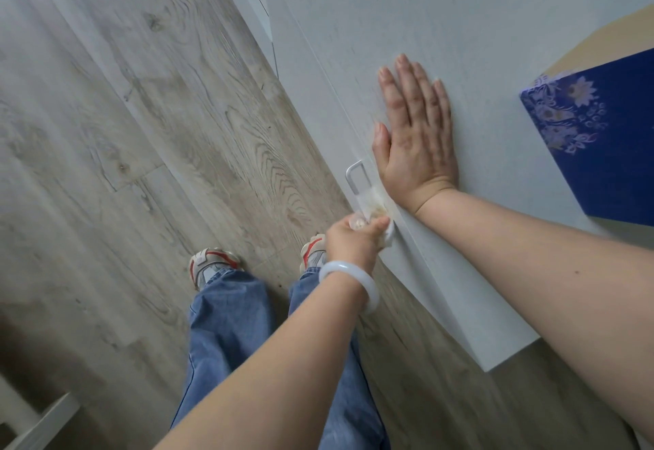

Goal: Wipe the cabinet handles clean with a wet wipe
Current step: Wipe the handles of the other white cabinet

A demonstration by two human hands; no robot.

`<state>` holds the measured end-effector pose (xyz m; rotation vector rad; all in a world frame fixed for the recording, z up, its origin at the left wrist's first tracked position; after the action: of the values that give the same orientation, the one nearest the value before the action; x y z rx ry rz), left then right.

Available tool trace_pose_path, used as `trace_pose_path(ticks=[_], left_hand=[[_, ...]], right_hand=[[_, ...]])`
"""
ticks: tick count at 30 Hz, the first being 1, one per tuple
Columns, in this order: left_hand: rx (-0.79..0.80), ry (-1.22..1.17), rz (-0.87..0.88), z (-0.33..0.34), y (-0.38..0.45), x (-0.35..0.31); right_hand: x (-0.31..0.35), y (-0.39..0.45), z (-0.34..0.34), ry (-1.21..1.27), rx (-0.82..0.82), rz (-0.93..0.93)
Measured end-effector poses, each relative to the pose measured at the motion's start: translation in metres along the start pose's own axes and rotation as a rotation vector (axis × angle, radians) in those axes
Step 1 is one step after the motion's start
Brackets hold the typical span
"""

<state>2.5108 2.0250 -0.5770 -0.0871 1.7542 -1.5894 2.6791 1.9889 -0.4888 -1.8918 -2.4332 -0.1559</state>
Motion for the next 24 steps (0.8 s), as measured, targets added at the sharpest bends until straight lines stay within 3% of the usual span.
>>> trace_pose_path(ticks=[11, 14, 19, 24], left_hand=[[0.044, 0.148, -0.124, 0.015, 0.013, -0.012], [0.098, 0.322, -0.158, 0.012, 0.013, -0.024], [0.143, 0.701, 0.168, 0.004, 0.024, -0.051], [0.067, 0.819, 0.428, -0.002, 0.035, -0.101]], right_hand=[[0.0, 0.001, 0.0, -0.001, -0.001, 0.003], [0.0, 0.001, 0.001, -0.004, 0.007, 0.002], [0.0, 0.0, 0.0, 0.0, 0.012, 0.0], [0.0, 0.0, 0.0, 0.008, 0.015, -0.003]])
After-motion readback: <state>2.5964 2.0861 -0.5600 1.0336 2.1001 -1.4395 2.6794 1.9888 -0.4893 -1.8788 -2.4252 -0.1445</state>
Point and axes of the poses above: each hand's wrist, its own y-axis towards the middle knuckle, its own z-axis out of the palm, x = y × z, the point moved 7 cm from there along y, towards the middle knuckle, and after that the axes turned 12 degrees about z, right-handed, at the moved point
